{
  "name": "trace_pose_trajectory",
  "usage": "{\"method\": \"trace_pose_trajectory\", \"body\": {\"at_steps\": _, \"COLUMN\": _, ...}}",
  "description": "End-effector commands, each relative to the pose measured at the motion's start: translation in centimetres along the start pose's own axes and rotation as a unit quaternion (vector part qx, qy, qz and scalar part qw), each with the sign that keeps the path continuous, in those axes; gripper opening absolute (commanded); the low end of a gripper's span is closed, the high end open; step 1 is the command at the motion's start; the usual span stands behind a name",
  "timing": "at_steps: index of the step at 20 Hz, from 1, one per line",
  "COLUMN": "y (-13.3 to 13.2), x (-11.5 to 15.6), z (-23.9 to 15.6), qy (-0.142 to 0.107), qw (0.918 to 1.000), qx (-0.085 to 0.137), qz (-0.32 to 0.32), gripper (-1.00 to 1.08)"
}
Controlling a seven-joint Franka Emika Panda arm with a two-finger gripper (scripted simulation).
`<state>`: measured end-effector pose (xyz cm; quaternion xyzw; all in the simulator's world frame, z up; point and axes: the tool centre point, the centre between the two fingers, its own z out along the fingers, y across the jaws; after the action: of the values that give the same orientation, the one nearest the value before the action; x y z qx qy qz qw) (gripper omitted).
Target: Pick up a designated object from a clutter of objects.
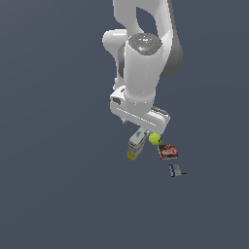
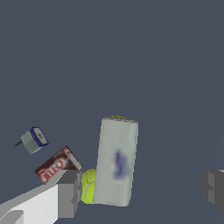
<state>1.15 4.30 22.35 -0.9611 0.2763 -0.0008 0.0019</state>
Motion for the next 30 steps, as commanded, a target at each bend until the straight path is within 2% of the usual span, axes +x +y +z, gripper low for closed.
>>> {"method": "trace_pose_trajectory", "body": {"at_steps": 1, "y": -0.4, "x": -0.3, "z": 0.7, "qy": 0.0, "qw": 0.9998, "qx": -0.001, "qz": 0.018, "gripper": 1.0}}
{"method": "trace_pose_trajectory", "body": {"at_steps": 8, "y": -1.1, "x": -0.7, "z": 2.0, "qy": 0.0, "qw": 0.999, "qx": -0.002, "qz": 0.046, "gripper": 1.0}}
{"method": "trace_pose_trajectory", "body": {"at_steps": 16, "y": -1.1, "x": -0.8, "z": 2.4, "qy": 0.0, "qw": 0.9988, "qx": -0.002, "qz": 0.048, "gripper": 1.0}}
{"method": "trace_pose_trajectory", "body": {"at_steps": 30, "y": -1.1, "x": -0.8, "z": 7.1, "qy": 0.0, "qw": 0.9988, "qx": -0.002, "qz": 0.05, "gripper": 1.0}}
